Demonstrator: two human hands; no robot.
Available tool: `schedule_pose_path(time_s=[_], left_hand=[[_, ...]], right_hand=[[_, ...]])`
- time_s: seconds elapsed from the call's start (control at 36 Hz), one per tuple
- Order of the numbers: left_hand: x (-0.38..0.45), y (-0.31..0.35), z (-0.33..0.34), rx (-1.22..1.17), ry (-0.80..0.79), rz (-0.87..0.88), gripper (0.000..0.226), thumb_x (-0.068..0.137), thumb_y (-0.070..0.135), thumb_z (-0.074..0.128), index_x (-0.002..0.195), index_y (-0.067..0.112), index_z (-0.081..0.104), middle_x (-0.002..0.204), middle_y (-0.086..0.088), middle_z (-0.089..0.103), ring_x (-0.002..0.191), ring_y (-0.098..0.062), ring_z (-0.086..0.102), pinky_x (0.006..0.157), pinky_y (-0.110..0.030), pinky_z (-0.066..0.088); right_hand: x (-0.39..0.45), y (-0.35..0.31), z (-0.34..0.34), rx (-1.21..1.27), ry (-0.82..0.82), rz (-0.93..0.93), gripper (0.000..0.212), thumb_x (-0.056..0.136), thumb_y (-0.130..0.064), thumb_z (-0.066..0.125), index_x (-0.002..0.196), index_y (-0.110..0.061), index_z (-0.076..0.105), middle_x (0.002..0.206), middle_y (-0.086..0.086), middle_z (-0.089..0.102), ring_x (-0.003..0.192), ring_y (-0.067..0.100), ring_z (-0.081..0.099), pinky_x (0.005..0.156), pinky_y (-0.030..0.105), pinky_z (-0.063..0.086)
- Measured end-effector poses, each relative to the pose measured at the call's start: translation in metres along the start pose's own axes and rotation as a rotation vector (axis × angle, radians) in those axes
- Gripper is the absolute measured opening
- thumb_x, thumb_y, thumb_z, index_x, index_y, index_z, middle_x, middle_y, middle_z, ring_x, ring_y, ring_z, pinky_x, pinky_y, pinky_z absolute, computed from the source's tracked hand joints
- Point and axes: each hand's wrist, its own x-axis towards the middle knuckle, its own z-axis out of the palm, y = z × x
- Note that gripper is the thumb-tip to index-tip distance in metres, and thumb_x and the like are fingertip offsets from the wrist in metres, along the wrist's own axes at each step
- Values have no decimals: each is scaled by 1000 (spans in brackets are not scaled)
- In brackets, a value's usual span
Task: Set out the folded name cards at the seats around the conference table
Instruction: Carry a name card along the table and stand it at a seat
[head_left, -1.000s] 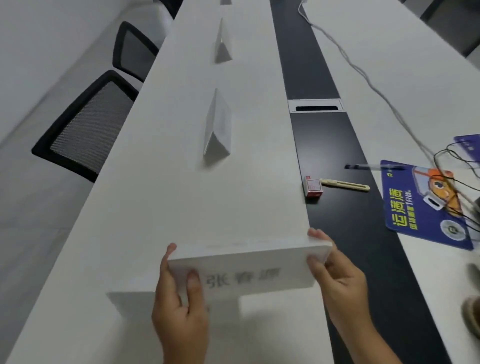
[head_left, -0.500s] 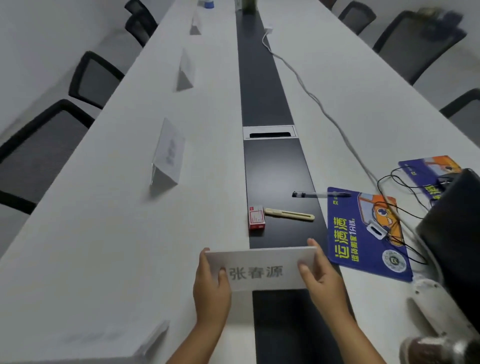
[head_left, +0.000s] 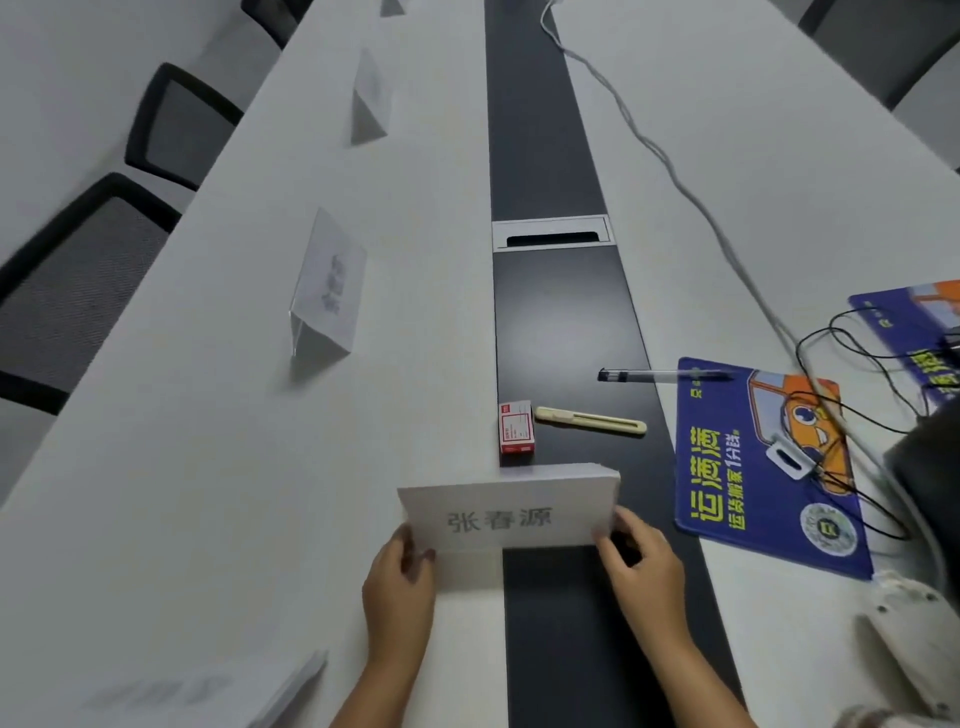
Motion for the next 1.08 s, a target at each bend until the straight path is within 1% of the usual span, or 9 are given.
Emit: schedule_pose_path(time_s=[0.08,0.22,0.33,0.42,0.56,0.75,0.86,0.94,1.08], left_hand=[[-1,-6,2,16,35,-11,33,86,3,51,119,2,53,119,-15,61,93,-20,53,87,-29,41],[1,-9,4,35,88,-6,27,85,5,54,112,1,59,110,-18,66,83,-22,54,80,-28,40],[4,-6,6,20,92,2,29,85,4,54,113,0,58,115,-18,64,89,-20,54,86,-28,41],[5,-1,6,7,81,1,30,85,4,53,115,1,56,118,-17,62,94,-22,55,88,-30,41],[6,-2,5,-10,70,6,31,85,5,53,116,1,56,119,-17,62,95,-20,54,88,-30,41],[6,-5,5,-20,70,-15,31,86,6,53,116,3,56,120,-15,62,104,-29,58,91,-34,43],[7,-5,4,-31,63,-10,31,86,7,53,117,3,56,120,-15,62,105,-28,58,89,-30,42],[7,-5,4,-47,52,-24,32,86,8,53,118,4,55,122,-15,61,107,-29,57,92,-34,45],[2,-1,0,-88,30,-27,38,86,7,53,123,7,49,127,-14,56,113,-29,54,95,-35,43]], right_hand=[[3,3,1,-23,56,-23,23,77,4,62,99,0,64,93,12,62,97,33,57,81,30,37],[10,4,0,-49,71,-51,18,77,5,61,94,1,65,96,17,66,94,30,56,79,29,36],[8,6,1,-47,87,-48,18,76,5,62,94,3,65,97,20,64,92,25,53,80,30,36],[5,9,2,-79,97,-53,18,76,4,62,94,4,64,97,21,64,96,31,54,81,31,36],[5,10,4,-110,105,-67,17,77,3,62,94,4,64,96,22,64,96,32,54,79,31,36],[4,10,4,-121,106,-83,16,78,2,62,93,4,64,95,21,64,92,26,51,78,31,36],[4,11,4,-138,94,-90,16,78,1,61,94,4,64,96,21,64,95,30,53,78,30,35],[4,11,3,-140,90,-88,16,79,0,61,95,4,64,98,22,64,96,31,54,79,30,36],[-2,9,0,-112,61,-55,27,82,-7,60,108,-3,60,111,20,60,105,31,53,86,33,38]])
